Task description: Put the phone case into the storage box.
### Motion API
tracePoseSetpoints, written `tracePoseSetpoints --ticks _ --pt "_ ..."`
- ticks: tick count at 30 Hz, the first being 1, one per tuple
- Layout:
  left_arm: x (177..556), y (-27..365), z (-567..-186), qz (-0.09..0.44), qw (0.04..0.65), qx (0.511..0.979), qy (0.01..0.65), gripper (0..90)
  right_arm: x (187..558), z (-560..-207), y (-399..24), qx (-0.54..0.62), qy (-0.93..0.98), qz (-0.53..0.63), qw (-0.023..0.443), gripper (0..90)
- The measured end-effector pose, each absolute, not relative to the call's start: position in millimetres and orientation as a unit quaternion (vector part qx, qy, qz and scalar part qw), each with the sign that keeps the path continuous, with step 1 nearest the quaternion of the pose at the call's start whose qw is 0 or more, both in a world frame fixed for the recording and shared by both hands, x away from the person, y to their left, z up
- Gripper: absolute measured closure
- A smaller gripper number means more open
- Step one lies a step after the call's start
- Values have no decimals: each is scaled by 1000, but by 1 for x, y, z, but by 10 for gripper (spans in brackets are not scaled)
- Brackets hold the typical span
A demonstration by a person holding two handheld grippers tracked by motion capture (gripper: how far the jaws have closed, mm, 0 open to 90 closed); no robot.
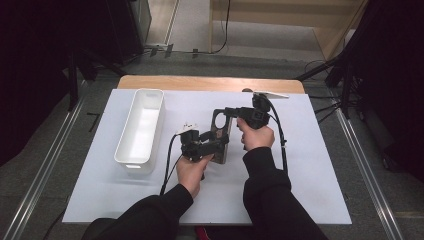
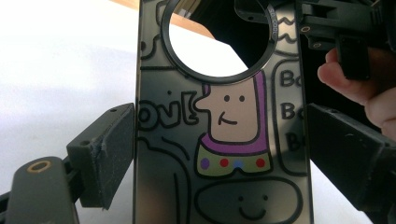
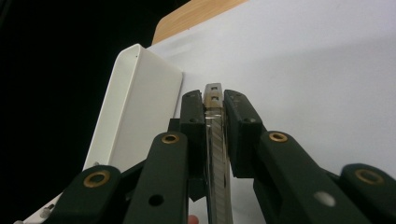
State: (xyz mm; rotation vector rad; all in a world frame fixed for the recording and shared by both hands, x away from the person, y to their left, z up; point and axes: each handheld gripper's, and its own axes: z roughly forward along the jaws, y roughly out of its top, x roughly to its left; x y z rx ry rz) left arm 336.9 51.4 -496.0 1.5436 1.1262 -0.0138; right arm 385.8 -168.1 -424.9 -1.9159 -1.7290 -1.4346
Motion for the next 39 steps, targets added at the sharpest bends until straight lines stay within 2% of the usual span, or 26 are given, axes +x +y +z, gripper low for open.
tracePoseSetpoints --ticks 31,36,39 --pt "341 47 -494 -1 572 682 456 106 384 -418 -174 -631 -601 -481 95 773" --pt "342 47 -494 -1 567 689 452 64 384 -417 -173 -628 -603 -482 98 773" --pt "343 46 -494 -4 564 693 449 8 384 -415 -172 -627 -606 -481 96 773"
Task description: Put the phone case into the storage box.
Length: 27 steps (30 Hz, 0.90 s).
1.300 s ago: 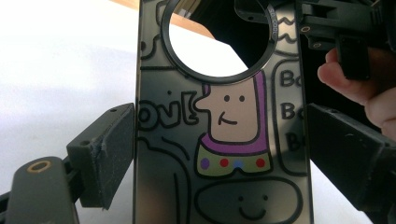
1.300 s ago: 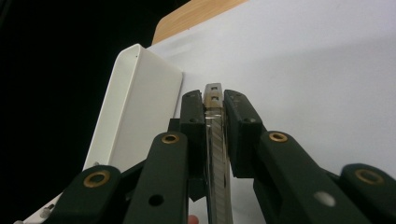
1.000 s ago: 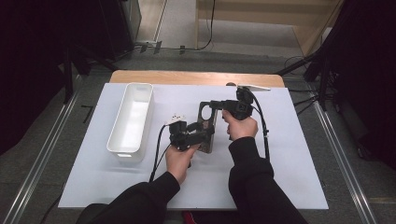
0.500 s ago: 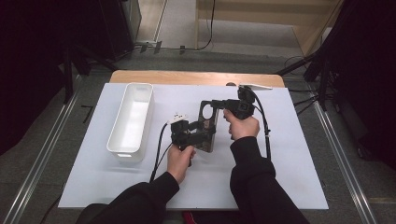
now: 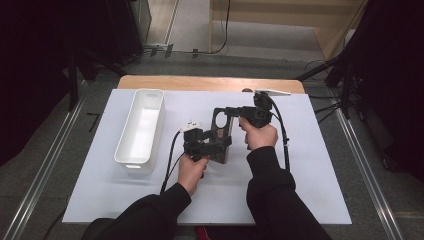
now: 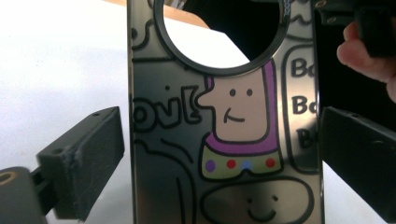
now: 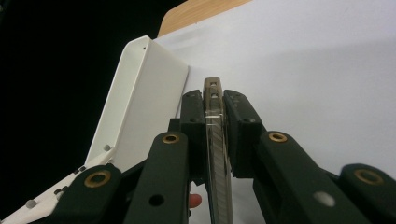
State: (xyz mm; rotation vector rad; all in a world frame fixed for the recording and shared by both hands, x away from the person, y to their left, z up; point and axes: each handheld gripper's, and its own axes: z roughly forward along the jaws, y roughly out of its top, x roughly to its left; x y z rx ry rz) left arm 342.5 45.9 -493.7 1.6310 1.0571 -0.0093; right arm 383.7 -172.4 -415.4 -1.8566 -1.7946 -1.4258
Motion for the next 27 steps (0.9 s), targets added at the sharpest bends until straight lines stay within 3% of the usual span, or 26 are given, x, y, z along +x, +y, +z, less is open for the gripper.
tracePoseSetpoints --ticks 20,27 --pt "339 63 -461 -39 554 731 398 13 380 -411 -193 -601 -628 -486 89 773" --pt "340 61 -456 0 509 759 407 74 379 -413 -195 -583 -638 -494 100 773"
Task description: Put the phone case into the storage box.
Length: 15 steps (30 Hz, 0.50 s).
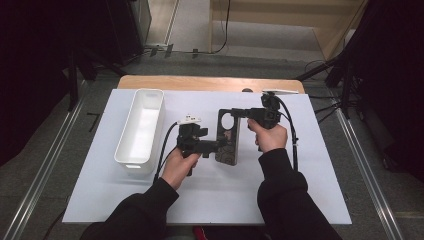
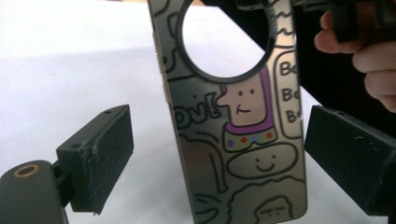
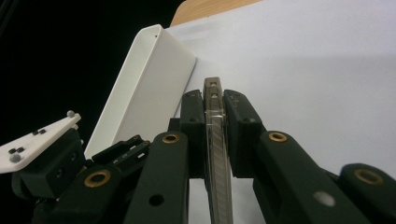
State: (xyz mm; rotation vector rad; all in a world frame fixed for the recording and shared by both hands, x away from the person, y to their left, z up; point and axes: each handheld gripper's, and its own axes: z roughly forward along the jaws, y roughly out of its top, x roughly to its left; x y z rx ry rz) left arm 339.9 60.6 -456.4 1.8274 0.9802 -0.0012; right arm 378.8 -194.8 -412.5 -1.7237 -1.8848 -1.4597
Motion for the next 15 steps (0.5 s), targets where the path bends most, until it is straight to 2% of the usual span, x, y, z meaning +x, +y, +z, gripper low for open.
tracePoseSetpoints --ticks 15 --pt "338 68 -448 15 486 787 378 74 373 -416 -200 -544 -651 -516 118 773"
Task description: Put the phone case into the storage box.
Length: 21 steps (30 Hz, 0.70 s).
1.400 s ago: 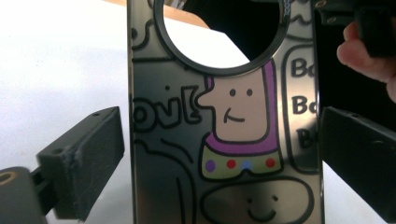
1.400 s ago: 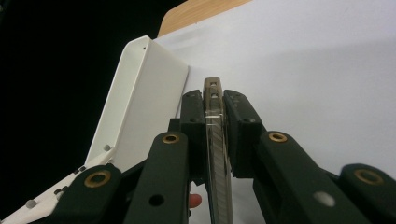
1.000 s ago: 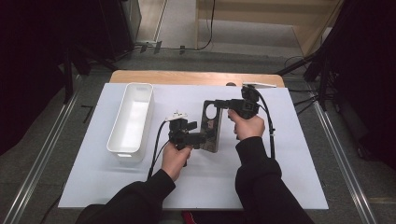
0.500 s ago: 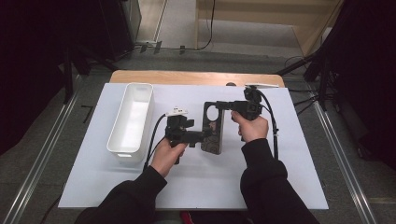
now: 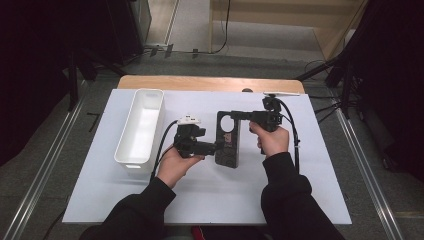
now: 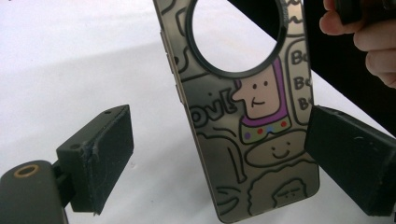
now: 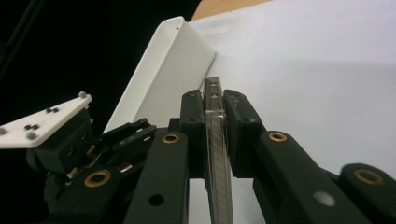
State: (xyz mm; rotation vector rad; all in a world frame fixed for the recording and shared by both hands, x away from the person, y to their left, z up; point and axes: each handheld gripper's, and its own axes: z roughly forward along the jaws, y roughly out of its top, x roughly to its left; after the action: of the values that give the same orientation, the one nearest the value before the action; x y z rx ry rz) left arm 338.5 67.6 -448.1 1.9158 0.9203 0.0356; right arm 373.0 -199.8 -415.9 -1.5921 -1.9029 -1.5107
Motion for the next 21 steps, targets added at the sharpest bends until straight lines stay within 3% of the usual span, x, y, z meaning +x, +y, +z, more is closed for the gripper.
tracePoseSetpoints --ticks 20,21 --pt "349 87 -437 6 482 786 388 75 372 -417 -195 -474 -688 -535 123 773" --pt "349 88 -436 7 482 785 388 114 371 -418 -194 -473 -689 -535 125 773"
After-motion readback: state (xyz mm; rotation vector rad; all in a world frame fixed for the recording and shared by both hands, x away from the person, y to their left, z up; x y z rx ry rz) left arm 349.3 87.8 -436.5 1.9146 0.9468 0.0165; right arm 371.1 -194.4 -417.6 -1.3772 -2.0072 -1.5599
